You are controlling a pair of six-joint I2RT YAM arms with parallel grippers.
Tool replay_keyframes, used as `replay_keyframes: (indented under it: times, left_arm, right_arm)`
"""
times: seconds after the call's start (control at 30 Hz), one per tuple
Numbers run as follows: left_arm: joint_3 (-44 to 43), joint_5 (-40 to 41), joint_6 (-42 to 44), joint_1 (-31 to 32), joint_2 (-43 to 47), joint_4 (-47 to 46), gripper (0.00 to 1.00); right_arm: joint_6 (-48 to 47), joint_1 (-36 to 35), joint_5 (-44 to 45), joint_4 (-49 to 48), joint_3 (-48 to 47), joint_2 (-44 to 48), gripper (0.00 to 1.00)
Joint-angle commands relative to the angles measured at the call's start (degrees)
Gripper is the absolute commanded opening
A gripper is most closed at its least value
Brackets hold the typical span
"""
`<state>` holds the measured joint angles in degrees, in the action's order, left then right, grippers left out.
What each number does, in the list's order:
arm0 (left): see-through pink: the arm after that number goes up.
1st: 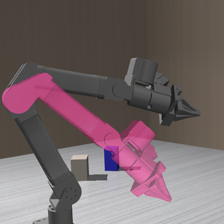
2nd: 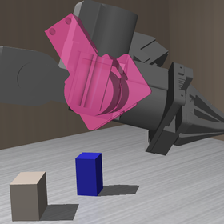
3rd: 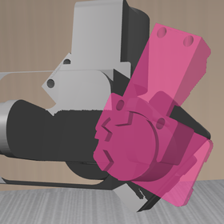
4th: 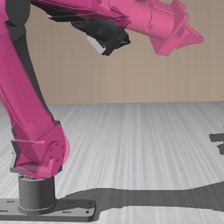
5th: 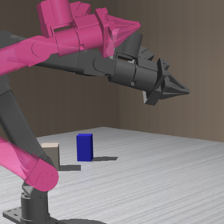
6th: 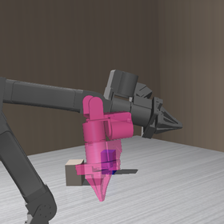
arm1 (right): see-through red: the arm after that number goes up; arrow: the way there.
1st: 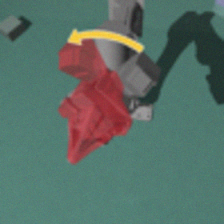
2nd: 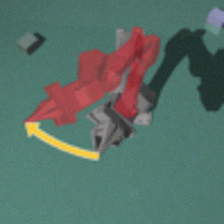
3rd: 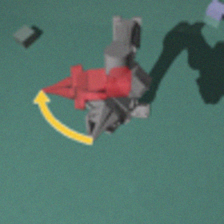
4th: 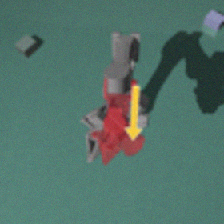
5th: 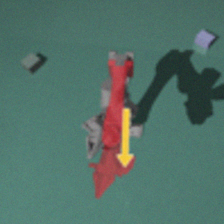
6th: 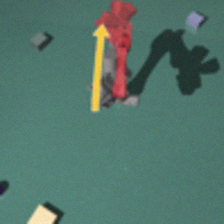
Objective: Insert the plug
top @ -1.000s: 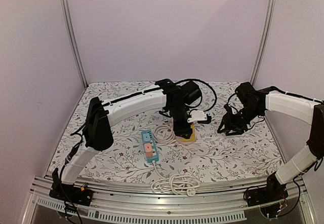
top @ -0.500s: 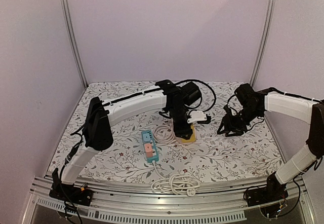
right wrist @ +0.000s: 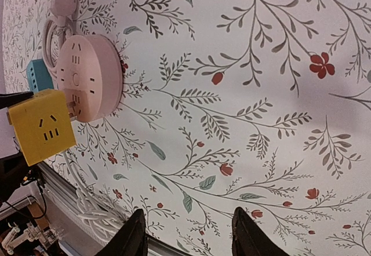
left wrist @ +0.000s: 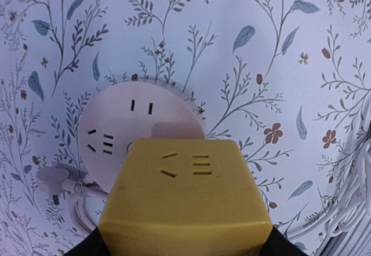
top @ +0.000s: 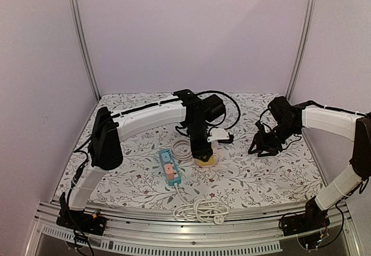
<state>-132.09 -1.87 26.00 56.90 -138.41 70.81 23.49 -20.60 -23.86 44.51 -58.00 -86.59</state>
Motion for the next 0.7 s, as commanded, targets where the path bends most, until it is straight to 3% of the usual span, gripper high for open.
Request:
replay_keyframes:
  times: [0.0,0.33,0.67]
  left_arm:
    - [2.4,1.7,0.0,-1.4,1.6,6.8,0.00]
    - [2.1,1.7,7.8,-2.3,-0.2,6.1,0.00]
    - [5.3,5.4,22.4,-2.1,-1.6,4.1,0.00]
  right_arm:
    - [-0.3,-0.1,0.4,-1.2,0.3,-0.7,0.48]
    - [0.0,-0.1,0.0,1.1,-1.0,0.5,0.48]
    - [-1.3,-0.1,2.5,7.7,-4.0,4.2,0.48]
